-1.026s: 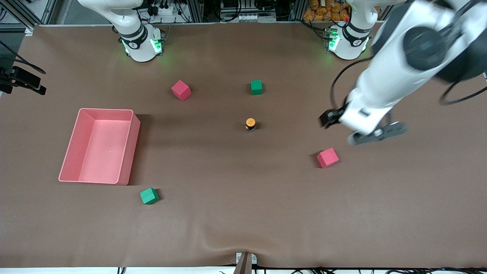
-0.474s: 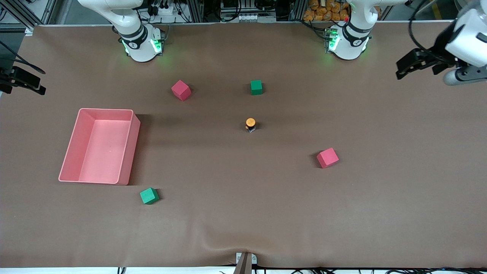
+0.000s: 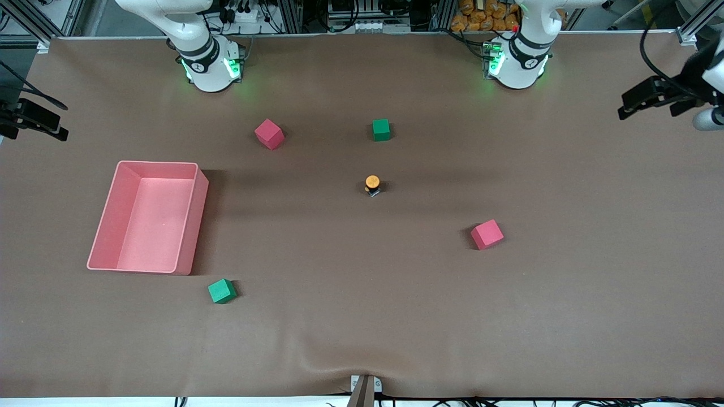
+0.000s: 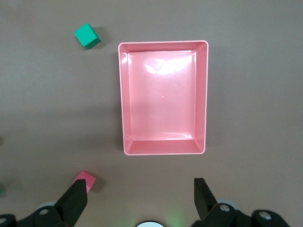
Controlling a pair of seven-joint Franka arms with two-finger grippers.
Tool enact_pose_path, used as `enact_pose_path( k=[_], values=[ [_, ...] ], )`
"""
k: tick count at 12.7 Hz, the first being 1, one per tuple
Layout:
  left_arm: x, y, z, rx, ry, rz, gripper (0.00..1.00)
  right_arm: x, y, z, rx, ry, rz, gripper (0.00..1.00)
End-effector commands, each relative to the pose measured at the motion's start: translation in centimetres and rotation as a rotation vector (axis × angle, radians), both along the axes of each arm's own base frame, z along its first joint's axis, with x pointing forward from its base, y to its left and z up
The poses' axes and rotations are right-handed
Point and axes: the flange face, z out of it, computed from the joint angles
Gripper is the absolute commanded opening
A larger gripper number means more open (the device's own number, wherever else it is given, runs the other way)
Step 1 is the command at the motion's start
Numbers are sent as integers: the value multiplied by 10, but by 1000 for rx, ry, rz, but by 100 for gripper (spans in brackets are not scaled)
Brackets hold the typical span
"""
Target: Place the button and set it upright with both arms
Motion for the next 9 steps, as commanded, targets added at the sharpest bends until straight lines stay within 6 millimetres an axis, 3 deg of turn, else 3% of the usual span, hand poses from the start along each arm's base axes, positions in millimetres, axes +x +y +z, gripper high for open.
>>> enact_pose_path(
  k=[1, 4, 9],
  values=[
    [-2, -5, 4, -4, -20, -13, 100, 2, 1, 3, 11, -3, 5, 100],
    [-4, -10, 7, 3, -22, 38, 100, 2, 0, 3, 11, -3, 3, 100],
    [-2, -5, 5, 1, -20, -16, 100, -8, -4, 6, 17, 14, -5, 100]
  ],
)
